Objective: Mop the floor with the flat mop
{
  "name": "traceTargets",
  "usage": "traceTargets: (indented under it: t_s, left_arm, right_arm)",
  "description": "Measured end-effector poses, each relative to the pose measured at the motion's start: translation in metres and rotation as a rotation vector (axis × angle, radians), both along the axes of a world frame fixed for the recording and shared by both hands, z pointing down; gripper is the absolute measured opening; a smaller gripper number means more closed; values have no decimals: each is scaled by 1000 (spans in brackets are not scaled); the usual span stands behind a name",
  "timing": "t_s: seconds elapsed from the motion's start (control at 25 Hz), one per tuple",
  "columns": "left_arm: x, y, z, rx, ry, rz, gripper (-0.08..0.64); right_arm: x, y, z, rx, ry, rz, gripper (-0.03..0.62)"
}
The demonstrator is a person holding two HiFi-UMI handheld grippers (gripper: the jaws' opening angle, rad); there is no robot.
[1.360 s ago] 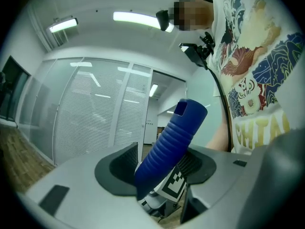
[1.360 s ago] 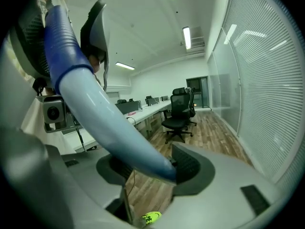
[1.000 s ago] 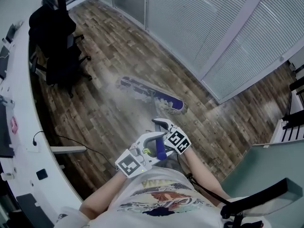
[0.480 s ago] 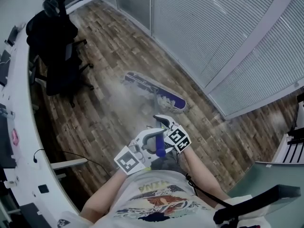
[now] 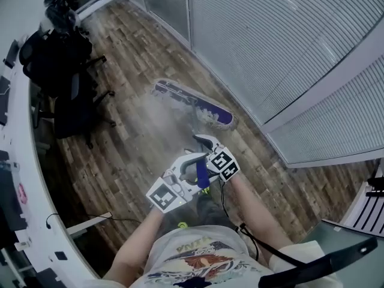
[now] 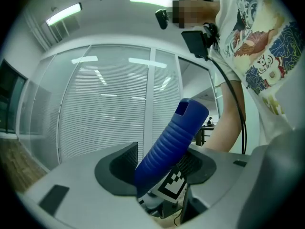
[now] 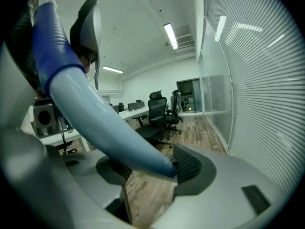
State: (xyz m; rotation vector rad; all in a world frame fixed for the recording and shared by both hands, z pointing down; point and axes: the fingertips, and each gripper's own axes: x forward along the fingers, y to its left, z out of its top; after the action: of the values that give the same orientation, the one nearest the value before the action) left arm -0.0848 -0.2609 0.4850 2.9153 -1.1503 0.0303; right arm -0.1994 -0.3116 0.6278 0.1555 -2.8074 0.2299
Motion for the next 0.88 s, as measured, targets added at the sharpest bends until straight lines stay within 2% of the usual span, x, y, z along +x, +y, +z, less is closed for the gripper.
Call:
traceTargets:
  t_s: [0.08, 0.2, 0.36, 0.52, 0.68, 0.88]
  left_arm:
    - [-11, -37, 5, -30, -6, -18, 230]
    - [-27, -79, 6, -31, -5, -38, 231]
    - [-47, -105, 12, -32, -13, -54, 232]
    - [-61, -85, 16, -50, -34, -54, 231]
    - [-64, -51, 24, -60, -34, -90, 230]
    - [-42, 28, 9, -46, 0, -111, 230]
  right_arm:
    - [-12, -36, 1, -3, -1, -7, 216]
    - [-27, -78, 2, -4, 3, -12, 216]
    - [-49, -103, 7, 12, 27, -38, 216]
    - [-62, -82, 12, 37, 60, -81, 216]
    - [-64, -49, 19, 64, 84, -127, 216]
    - [-40, 35, 7, 39, 73, -123, 216]
